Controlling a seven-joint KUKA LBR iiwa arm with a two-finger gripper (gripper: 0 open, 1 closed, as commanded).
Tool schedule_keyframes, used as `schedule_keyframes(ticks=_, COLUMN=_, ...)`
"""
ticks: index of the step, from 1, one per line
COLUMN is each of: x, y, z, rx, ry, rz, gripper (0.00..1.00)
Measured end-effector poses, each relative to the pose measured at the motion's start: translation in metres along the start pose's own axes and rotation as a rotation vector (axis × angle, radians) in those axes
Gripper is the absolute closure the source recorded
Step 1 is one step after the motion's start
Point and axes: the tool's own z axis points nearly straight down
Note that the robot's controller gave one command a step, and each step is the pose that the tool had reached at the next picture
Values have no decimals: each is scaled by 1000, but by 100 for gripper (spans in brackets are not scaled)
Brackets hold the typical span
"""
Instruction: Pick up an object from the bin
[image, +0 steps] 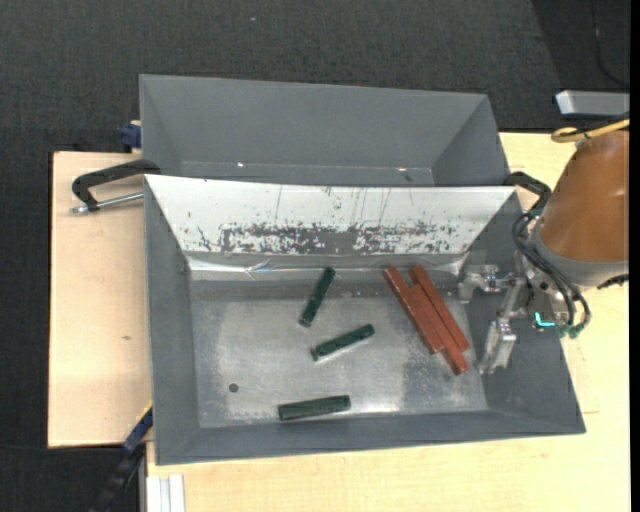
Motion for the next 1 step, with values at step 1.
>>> schedule_keyframes(ticks=1, x=-2, y=0, z=-4, rx=1, ry=-8, rz=-2, gripper=0)
